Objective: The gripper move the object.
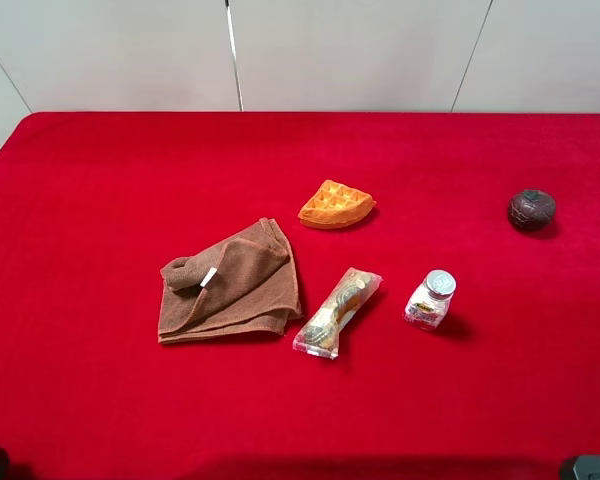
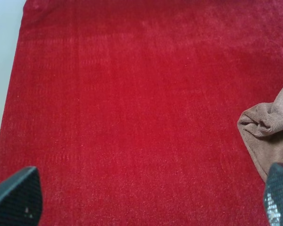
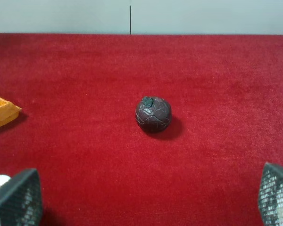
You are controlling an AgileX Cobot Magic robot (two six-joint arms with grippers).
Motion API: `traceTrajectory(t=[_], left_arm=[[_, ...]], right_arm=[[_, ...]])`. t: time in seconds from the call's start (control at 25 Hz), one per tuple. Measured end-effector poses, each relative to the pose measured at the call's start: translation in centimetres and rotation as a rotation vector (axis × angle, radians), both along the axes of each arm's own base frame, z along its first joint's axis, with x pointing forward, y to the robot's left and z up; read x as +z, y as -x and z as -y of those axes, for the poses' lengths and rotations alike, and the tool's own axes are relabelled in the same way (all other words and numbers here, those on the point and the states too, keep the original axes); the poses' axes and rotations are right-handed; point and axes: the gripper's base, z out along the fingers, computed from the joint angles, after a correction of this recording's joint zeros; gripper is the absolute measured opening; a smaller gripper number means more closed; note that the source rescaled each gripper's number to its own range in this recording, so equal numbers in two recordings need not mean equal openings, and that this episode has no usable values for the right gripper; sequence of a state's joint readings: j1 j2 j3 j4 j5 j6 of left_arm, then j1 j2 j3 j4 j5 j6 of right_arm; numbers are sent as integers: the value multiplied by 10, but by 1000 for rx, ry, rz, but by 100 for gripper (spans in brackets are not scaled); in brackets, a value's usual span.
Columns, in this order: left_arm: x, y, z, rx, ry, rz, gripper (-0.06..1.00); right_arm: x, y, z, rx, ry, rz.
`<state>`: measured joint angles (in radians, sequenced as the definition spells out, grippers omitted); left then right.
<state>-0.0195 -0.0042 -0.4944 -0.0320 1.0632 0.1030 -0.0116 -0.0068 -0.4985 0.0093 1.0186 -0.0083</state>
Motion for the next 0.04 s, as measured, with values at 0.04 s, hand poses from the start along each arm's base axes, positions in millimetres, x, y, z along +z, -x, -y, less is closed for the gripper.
traceTrajectory(t=[0.04], left_arm=[[0, 0, 0, 0, 0, 0, 93]], right_arm=[[0, 0, 0, 0, 0, 0]])
